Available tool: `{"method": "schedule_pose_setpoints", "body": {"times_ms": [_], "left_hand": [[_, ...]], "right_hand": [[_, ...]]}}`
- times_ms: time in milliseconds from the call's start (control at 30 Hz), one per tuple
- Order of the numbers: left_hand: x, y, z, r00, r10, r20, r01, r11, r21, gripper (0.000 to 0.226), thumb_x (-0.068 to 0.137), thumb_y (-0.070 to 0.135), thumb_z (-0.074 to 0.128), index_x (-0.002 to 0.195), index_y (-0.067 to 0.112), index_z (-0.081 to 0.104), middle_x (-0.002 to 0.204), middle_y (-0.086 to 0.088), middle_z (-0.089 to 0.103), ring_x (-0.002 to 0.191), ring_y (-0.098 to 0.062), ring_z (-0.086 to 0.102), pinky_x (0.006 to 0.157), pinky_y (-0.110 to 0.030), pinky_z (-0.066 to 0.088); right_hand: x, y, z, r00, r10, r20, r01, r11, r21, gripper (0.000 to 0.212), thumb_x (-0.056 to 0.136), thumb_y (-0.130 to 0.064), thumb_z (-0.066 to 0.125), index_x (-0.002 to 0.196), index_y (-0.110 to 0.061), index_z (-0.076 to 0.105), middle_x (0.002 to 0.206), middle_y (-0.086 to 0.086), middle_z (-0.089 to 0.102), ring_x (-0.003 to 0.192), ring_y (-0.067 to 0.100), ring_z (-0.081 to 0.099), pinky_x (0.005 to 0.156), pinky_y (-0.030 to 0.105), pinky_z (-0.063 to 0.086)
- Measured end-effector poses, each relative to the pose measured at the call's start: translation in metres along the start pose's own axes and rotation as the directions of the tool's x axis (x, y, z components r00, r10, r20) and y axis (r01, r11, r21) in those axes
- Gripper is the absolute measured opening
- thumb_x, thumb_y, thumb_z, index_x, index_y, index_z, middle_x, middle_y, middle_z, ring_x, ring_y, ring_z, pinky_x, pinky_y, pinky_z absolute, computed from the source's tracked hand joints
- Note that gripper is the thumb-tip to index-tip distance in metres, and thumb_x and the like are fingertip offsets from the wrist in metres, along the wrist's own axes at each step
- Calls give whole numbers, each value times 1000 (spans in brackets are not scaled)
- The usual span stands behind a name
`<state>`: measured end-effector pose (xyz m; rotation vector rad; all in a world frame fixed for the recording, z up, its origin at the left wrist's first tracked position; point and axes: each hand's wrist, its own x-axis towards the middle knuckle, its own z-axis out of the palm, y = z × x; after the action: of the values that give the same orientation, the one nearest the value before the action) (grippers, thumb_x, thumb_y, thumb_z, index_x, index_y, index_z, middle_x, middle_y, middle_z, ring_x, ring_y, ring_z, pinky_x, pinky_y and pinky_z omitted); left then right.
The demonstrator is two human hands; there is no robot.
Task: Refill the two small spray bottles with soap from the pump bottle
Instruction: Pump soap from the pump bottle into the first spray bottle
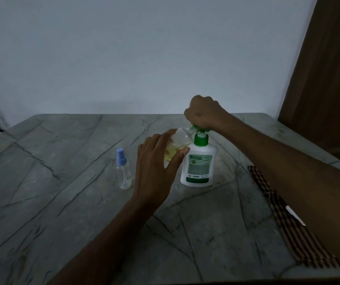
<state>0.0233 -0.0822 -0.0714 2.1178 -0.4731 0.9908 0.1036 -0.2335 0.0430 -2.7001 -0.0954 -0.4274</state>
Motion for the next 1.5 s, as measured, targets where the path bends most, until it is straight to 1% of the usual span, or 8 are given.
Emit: {"method": "schedule_pose_setpoints", "body": {"times_ms": [233,433,633,867,1000,1133,1300,1500], "left_hand": [[-1,-2,1,1000,-6,28,6,1000,5,45,97,45,60,134,20,57,118,3,62,103,1,45,91,-29,41],[0,3,-2,1000,-9,-10,9,1000,-1,45,97,48,59,133,21,57,117,4,62,103,0,45,90,-29,43],[-1,2,0,1000,-12,14,12,1000,15,45,97,48,59,132,20,58,118,4,63,102,-2,47,89,-27,39],[1,4,-2,1000,-13,3,13,1000,-1,48,96,53,55,132,21,58,118,3,63,103,-9,53,90,-27,41],[0,1,0,1000,-22,19,22,1000,10,49,96,51,57,133,20,58,120,2,63,103,-4,48,90,-25,37],[-1,0,0,1000,-7,21,7,1000,20,46,97,49,59,134,21,58,120,2,63,102,4,39,89,-13,29],[0,4,1,1000,-16,-20,16,1000,-12,48,95,50,57,131,19,59,119,-1,64,102,-3,45,89,-29,43],[-3,3,-1,1000,14,-7,-14,1000,3,44,97,44,61,132,18,58,116,0,64,101,4,39,88,-30,39]], "right_hand": [[1,4,9,998,67,10,-67,994,85,30,96,-19,51,69,-13,39,73,4,49,64,19,44,55,30,32],[-1,-2,-3,1000,-18,-11,18,1000,6,30,95,-18,51,68,-13,39,72,4,49,62,19,45,54,29,32],[0,3,7,998,68,-1,-68,995,76,27,96,-19,51,71,-14,40,76,3,48,64,17,43,55,29,32],[-2,-1,-2,1000,19,-19,-17,998,61,29,92,-15,51,68,-14,35,71,3,46,61,19,40,55,30,30],[-1,1,5,997,71,-1,-71,991,110,27,94,-16,50,70,-14,38,75,3,48,62,17,42,55,29,31],[-3,3,5,998,61,1,-61,995,78,30,95,-17,50,69,-14,38,72,3,48,61,17,42,54,29,31],[-2,-2,-3,1000,9,-16,-8,999,38,30,95,-18,50,68,-14,37,71,3,47,61,18,41,55,30,31],[-5,3,5,997,72,15,-73,994,80,28,98,-20,50,72,-13,41,77,3,49,65,16,45,56,29,34]]}}
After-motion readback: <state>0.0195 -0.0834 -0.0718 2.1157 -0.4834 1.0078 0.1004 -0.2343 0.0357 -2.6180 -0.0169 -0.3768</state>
